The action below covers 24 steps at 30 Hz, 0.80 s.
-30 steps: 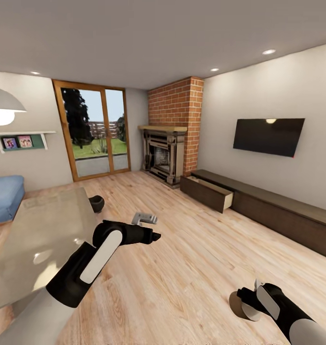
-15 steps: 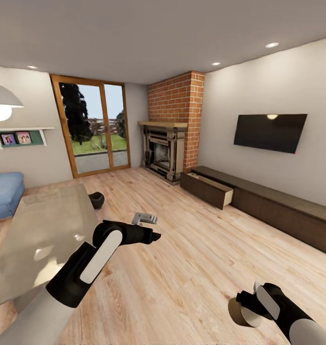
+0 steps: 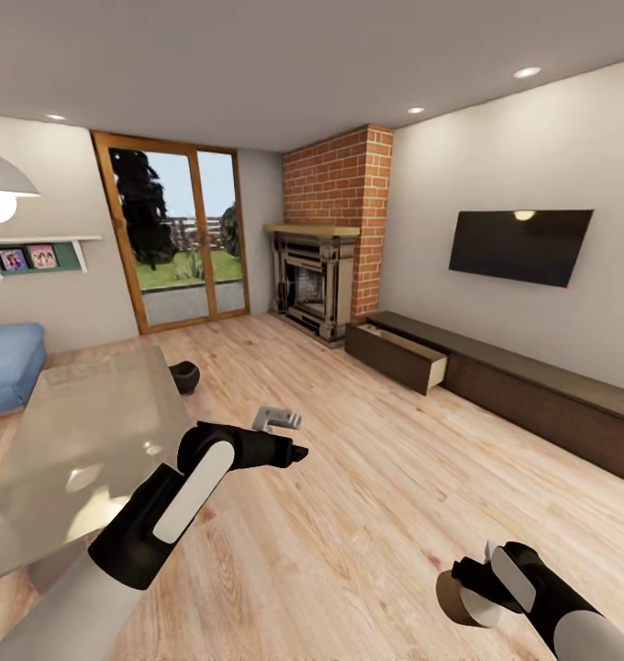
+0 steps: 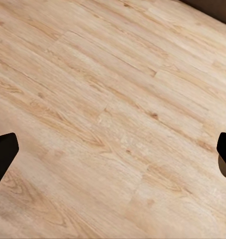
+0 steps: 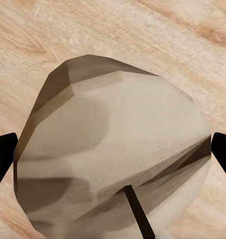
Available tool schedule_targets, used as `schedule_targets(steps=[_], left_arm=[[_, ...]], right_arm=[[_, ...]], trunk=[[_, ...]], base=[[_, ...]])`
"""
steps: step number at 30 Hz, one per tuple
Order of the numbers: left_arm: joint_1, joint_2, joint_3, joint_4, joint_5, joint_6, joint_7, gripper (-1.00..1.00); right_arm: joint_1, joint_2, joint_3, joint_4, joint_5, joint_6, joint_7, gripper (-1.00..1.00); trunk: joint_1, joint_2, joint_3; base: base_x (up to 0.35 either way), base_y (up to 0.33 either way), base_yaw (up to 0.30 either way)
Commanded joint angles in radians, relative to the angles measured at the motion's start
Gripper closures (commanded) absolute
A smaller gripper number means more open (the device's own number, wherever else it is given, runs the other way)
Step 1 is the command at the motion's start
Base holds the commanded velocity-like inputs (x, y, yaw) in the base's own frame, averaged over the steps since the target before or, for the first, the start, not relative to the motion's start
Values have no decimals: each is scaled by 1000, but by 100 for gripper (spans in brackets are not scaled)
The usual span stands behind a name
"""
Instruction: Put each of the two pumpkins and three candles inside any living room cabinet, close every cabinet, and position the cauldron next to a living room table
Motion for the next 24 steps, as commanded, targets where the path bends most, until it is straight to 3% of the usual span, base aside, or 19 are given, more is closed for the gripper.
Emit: schedule_targets(steps=[1,24], left_arm=[[-1,1,-2,-1,10,1,10,-100],[-1,1,-1,-3,8,1,10,-100]], right_arm=[[-1,-1,8,-2,-11,3,-9,100],[-3,-4,8,-2,-12,5,-9,100]], trunk=[[0,-1,-3],[0,-1,-41]], base=[[0,0,0],[4,0,0]])
